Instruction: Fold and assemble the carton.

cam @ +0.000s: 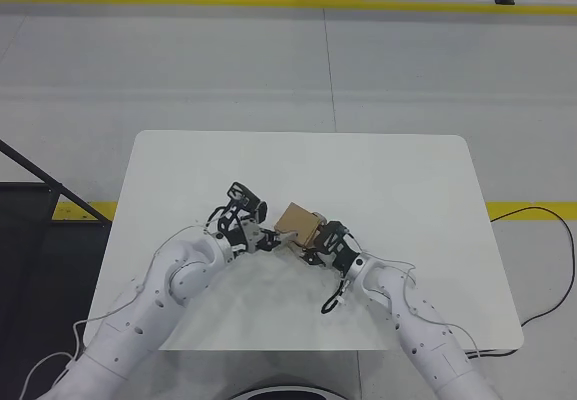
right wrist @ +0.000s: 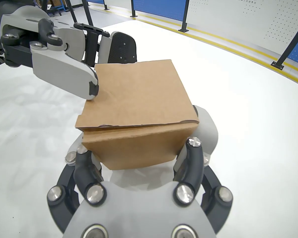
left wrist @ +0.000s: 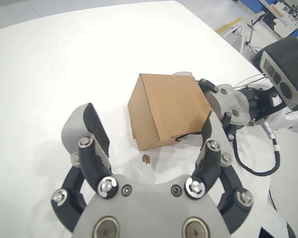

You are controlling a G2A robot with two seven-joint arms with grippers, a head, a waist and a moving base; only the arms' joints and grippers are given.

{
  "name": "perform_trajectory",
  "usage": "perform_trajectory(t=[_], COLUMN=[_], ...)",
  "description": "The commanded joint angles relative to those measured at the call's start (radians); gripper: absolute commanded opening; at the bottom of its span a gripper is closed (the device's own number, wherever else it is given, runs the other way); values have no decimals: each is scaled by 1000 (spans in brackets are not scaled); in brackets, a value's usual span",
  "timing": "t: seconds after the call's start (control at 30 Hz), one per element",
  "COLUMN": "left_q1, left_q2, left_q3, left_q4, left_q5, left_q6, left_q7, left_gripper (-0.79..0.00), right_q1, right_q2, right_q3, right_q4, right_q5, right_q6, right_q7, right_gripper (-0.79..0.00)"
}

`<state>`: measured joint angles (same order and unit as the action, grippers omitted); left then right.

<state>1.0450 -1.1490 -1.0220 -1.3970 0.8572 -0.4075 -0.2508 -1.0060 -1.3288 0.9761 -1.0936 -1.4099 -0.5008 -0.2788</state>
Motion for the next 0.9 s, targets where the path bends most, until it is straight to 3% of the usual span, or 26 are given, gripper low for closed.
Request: perform_trajectory(t=[0.0,0.17,0.2,0.23,0.27,0.57,0.87], left_q1=[-1,-4,-4,-4,-4,-4,-1], left_q2=[-3,-10,-11,-11,-12,-17,-21], left_q3=[7,16,16,16,16,12,6], left_q4=[0,6,7,8,9,17,18], left_q5=[19,29,29,30,31,36,41], left_q6=[24,37,37,37,37,31,24], left_q7=[7,14,15,15,16,15,14], left_gripper=[0,0,0,0,0,0,0], right_q1=[1,-2,-4,-5,-7,-33,-91], right_q2=[0,-1,0,0,0,13,44], right_q3=[-1,0,1,1,2,27,126], right_q4=[1,3,2,0,-3,-48,-129], right_q5=[-2,-3,-4,-4,-4,2,34], right_q6=[1,3,3,2,3,-73,-124], right_q7=[-3,-11,-12,-12,-13,-44,-107], right_gripper=[-499,-406,-305,-105,0,0,0])
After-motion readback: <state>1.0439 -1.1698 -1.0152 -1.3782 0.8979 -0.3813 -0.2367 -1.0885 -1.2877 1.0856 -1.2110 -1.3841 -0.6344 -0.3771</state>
